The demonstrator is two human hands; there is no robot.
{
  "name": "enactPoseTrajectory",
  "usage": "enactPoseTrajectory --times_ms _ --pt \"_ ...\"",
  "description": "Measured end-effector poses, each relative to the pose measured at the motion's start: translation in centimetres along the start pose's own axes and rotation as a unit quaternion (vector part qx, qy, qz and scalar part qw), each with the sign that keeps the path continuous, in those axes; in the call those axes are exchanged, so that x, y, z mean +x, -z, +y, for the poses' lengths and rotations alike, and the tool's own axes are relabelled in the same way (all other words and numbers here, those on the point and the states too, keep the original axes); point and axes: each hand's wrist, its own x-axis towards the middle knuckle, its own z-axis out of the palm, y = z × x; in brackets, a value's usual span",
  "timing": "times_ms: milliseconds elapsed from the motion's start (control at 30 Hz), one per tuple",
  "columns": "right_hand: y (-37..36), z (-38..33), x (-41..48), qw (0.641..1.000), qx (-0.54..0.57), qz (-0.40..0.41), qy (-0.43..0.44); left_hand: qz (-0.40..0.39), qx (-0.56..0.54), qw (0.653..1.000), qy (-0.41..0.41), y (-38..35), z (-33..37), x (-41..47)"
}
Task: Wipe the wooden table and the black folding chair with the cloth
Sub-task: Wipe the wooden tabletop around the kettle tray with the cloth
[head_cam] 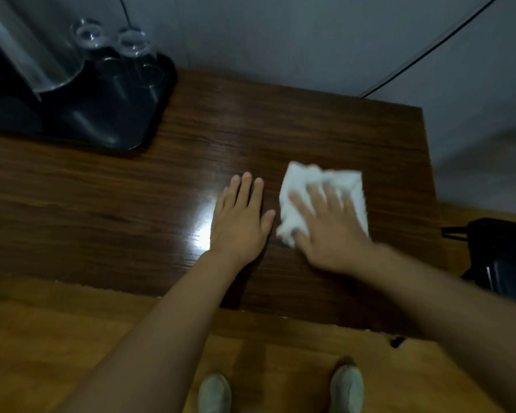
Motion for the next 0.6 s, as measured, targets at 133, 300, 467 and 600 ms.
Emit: enactPoseTrajectory --times_ms 133,300,467,600 --pt "4.3 1.8 12.7 0.999 0.022 0.004 -0.047 0.013 0.000 1.000 -0.001 -0.5 -0.2 0.0" --pt "4.2 2.0 12.5 0.999 -0.010 0.041 -0.007 0.021 0.002 1.000 0.001 -0.7 -0.3 0.1" --pt "0.5 3.4 0.6 0.998 -0.024 0.037 0.037 -0.046 -0.007 0.999 0.013 1.1 0.6 0.1" --pt "-2.6 4.7 -9.5 0.999 -0.026 0.022 0.034 -0.102 -0.002 0.994 0.046 3.2 3.3 0.8"
